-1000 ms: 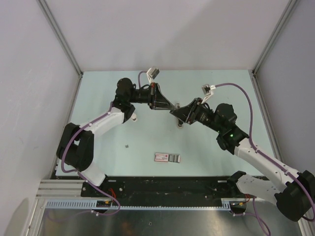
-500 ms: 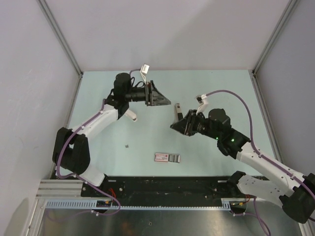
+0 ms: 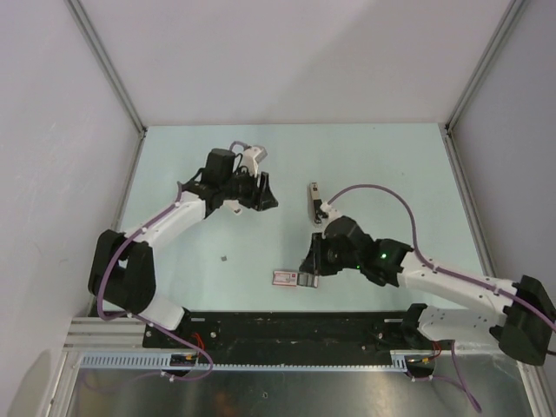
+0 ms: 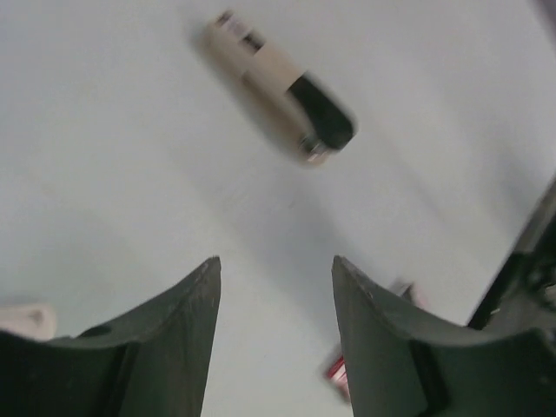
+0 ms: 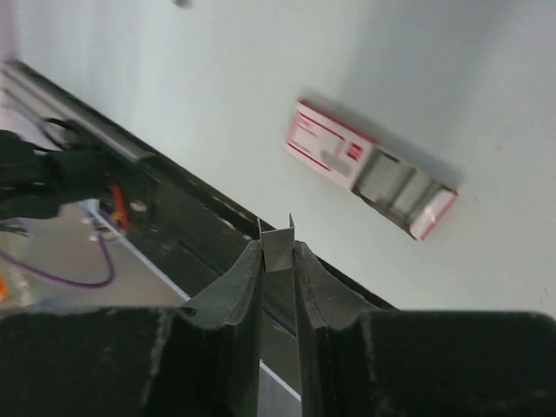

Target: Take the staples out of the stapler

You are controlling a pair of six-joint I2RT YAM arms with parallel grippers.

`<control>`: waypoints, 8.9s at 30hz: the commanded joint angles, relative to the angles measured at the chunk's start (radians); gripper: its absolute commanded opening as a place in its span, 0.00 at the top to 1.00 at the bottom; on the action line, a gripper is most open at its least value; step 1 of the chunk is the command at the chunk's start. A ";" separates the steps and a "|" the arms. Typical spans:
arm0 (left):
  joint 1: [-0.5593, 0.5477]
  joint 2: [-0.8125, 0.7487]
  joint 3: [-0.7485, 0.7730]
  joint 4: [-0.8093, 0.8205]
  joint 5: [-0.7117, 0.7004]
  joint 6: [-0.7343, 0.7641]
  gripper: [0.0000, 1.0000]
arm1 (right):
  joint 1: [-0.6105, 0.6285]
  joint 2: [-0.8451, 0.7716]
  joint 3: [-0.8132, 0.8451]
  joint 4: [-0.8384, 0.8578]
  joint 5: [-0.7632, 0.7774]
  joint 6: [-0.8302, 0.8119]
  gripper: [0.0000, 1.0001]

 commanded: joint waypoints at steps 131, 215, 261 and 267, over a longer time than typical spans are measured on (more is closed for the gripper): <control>-0.231 -0.157 -0.318 -0.073 -0.264 0.604 0.42 | 0.116 0.418 0.225 -0.258 0.333 0.096 0.79; -0.510 -0.059 -0.365 -0.090 -0.409 0.709 0.46 | -0.108 0.357 -0.217 0.365 -0.133 0.183 0.87; -0.512 -0.220 -0.383 -0.124 -0.406 0.670 0.47 | -0.049 0.386 -0.072 0.301 -0.087 0.103 0.65; -0.496 -0.257 -0.379 -0.139 -0.386 0.659 0.44 | -0.038 0.373 -0.059 0.232 -0.065 0.089 0.56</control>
